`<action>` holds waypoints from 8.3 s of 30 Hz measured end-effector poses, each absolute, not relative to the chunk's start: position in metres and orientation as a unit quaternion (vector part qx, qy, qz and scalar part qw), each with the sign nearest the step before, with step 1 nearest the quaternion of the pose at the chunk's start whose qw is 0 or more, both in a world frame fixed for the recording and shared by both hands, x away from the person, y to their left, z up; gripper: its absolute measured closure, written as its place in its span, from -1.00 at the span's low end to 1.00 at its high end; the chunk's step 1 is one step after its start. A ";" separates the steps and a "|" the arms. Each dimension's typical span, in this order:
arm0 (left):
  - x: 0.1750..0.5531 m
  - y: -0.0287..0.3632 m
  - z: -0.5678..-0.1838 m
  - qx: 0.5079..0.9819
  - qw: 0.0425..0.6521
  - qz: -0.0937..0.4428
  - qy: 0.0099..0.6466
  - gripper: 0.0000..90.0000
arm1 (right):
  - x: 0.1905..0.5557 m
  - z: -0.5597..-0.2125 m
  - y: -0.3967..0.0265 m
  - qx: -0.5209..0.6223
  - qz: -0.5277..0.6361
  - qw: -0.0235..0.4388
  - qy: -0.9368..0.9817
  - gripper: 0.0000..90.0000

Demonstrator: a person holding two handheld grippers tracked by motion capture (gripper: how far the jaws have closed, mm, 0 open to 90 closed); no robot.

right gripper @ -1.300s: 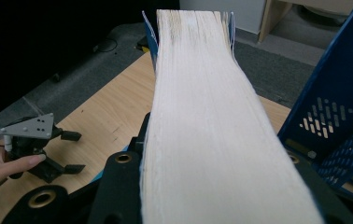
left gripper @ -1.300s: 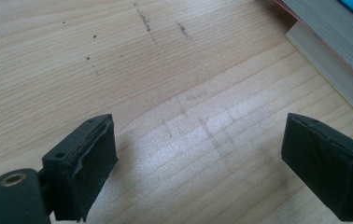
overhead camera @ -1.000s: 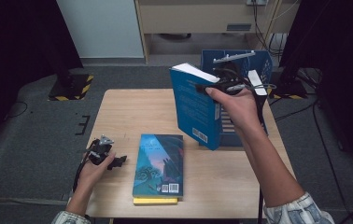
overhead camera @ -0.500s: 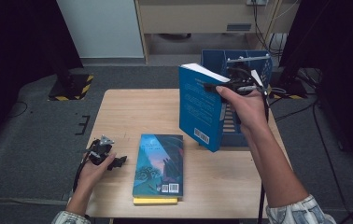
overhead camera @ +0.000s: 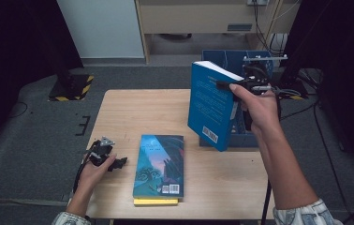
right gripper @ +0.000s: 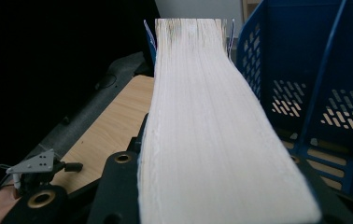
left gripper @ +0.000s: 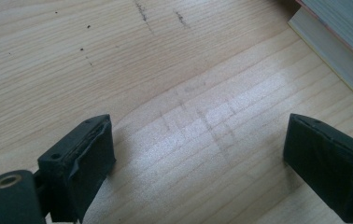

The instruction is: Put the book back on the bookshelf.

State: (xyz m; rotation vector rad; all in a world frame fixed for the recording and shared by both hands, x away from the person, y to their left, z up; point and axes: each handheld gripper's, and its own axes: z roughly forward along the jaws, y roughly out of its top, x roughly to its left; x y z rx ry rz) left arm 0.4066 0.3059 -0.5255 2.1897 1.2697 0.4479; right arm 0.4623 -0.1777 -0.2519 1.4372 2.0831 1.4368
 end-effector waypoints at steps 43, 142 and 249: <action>0.405 0.304 -0.528 0.819 0.287 0.167 0.467 -0.88 | 0.494 -0.264 -0.198 0.556 0.468 0.190 0.660 0.35; 0.406 0.303 -0.528 0.821 0.291 0.168 0.462 -0.87 | 0.558 -0.331 -0.138 0.588 0.430 0.239 0.642 0.34; 0.407 0.302 -0.527 0.825 0.290 0.163 0.457 -0.85 | 0.569 -0.317 -0.130 0.590 0.370 0.250 0.673 0.34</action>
